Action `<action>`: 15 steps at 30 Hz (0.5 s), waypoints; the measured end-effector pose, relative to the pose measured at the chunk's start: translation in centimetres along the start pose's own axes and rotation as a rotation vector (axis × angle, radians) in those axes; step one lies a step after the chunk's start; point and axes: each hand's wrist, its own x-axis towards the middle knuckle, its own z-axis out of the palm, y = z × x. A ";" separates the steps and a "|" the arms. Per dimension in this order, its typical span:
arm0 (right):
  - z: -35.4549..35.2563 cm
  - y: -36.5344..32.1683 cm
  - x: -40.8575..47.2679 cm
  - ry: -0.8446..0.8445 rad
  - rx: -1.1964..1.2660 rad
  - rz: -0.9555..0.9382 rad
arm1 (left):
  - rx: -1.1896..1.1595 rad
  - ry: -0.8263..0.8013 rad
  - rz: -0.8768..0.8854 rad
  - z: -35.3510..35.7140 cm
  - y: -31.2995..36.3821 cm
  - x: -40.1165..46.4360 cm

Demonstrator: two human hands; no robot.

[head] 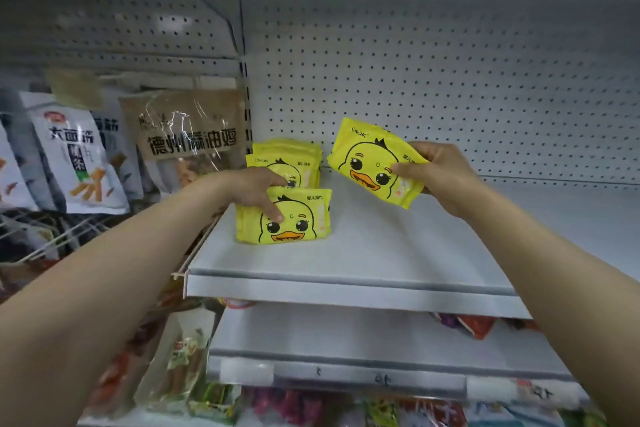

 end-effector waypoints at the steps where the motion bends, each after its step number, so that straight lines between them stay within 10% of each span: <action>1: 0.3 0.1 0.6 0.003 0.007 -0.001 | 0.018 0.012 0.005 -0.2 -0.4 0.7; 15: 3.2 1.4 6.0 -0.023 0.025 0.017 | 0.024 0.331 0.106 -0.8 -4.6 7.6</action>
